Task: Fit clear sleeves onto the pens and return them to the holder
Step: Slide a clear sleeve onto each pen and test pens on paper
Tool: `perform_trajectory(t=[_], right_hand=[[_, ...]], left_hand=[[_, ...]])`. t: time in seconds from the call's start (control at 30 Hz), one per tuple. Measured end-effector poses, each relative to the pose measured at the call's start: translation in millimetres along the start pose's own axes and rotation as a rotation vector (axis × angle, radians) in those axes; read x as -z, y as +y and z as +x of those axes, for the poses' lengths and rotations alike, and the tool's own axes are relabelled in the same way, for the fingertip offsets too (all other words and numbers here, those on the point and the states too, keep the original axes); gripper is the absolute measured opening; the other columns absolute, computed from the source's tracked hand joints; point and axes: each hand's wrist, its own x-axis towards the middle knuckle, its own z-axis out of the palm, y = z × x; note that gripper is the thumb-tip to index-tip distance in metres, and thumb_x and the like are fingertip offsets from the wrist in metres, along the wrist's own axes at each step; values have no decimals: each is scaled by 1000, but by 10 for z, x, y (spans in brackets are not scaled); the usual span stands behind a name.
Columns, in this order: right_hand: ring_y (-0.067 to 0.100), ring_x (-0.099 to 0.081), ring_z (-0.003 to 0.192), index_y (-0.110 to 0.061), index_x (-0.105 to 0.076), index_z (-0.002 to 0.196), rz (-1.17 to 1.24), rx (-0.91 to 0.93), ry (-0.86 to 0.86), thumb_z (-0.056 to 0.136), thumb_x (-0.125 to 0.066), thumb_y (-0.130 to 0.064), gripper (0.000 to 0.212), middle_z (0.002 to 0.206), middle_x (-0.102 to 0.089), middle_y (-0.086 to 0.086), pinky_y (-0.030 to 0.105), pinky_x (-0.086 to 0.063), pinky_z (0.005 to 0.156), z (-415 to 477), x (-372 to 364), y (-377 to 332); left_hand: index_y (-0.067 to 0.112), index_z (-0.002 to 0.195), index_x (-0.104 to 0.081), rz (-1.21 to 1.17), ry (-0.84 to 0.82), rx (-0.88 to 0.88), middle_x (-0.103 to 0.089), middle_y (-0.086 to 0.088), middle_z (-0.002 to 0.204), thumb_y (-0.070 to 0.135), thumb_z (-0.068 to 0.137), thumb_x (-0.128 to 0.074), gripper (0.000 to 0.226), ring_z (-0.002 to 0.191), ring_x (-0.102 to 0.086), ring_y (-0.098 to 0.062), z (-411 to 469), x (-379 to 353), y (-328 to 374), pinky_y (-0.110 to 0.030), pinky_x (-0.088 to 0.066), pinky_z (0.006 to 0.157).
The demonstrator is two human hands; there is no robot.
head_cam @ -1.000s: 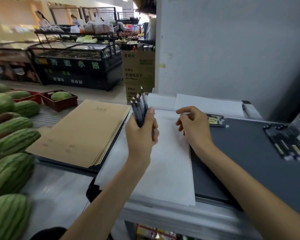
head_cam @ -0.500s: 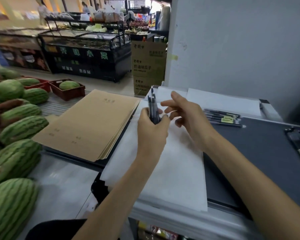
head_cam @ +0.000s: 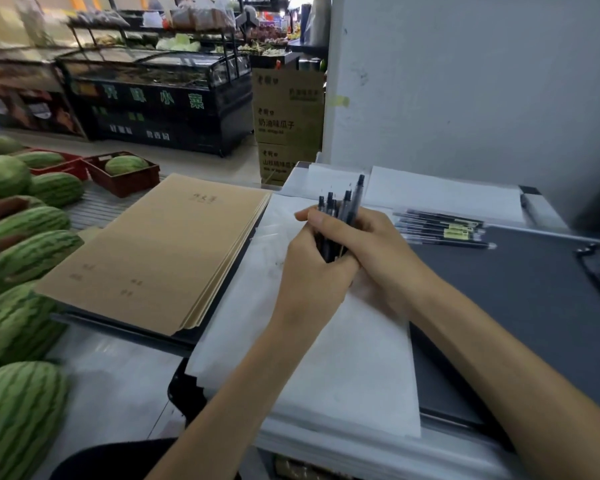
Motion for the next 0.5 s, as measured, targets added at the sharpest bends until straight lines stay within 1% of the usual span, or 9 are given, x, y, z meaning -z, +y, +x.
perform_trajectory(t=[0.07, 0.1, 0.13, 0.17, 0.2, 0.27, 0.3, 0.4, 0.5], right_hand=[[50, -68, 104, -22, -80, 110, 33, -45, -39, 92, -75, -48, 32, 110, -74, 22, 48, -59, 72, 13, 4, -4], [53, -68, 99, -18, -79, 112, 39, -55, -64, 88, -76, -54, 43, 107, -74, 23, 48, -58, 72, 22, 11, -12], [51, -69, 90, -13, -76, 113, 38, -52, -94, 85, -75, -62, 57, 101, -74, 22, 50, -58, 73, 39, 32, -22], [41, -67, 83, -10, -75, 114, 36, -39, -117, 84, -70, -70, 68, 96, -72, 18, 47, -55, 75, 60, 67, -33], [31, -62, 83, -12, -77, 114, 36, -32, -118, 87, -60, -76, 71, 95, -72, 14, 43, -50, 79, 87, 111, -42], [22, -59, 90, -22, -82, 109, 29, -45, -20, 97, -44, -73, 65, 100, -74, 5, 38, -46, 81, 146, 214, -43], [19, -61, 89, -25, -83, 104, -25, -40, 63, 101, -44, -67, 57, 98, -75, -1, 34, -47, 78, 170, 252, -34], [3, -66, 79, -29, -80, 95, -398, 57, 281, 102, -61, -42, 24, 86, -74, -13, 25, -50, 73, 218, 311, 99], [6, -63, 77, -28, -76, 98, -656, 125, 294, 99, -66, -31, 11, 87, -71, -13, 26, -48, 69, 225, 291, 222]], left_hand=[[18, 91, -59, -114, -42, 43, -49, 12, 52, 7, 80, -55, 17, 43, -44, -7, -31, 5, 32, -19, -32, 40], [15, 90, -56, -176, -56, 68, -44, 6, 51, 2, 86, -56, 13, 41, -40, -8, -38, 16, 50, -18, -29, 38], [12, 90, -54, -233, -61, 94, -42, 0, 54, 0, 93, -58, 13, 40, -37, -8, -37, 34, 66, -18, -27, 38], [11, 91, -53, -286, -51, 116, -42, -5, 58, 3, 98, -60, 13, 41, -35, -9, -32, 56, 76, -18, -26, 38], [12, 94, -53, -332, -24, 130, -43, -7, 63, 9, 101, -63, 12, 42, -33, -9, -25, 78, 83, -19, -25, 38], [14, 96, -54, -376, 67, 125, -44, 0, 64, 20, 102, -66, 15, 43, -32, -8, -3, 122, 80, -20, -25, 37], [16, 95, -53, -386, 122, 117, -43, 3, 64, 24, 101, -67, 18, 43, -31, -7, 9, 142, 72, -20, -25, 36], [16, 94, -52, -485, 240, 137, -43, 4, 63, 38, 103, -62, 26, 42, -30, -8, 36, 176, 57, -19, -21, 37], [15, 94, -53, -522, 316, 174, -47, 4, 61, 38, 106, -56, 27, 40, -31, -8, 59, 194, 30, -18, -22, 37]])
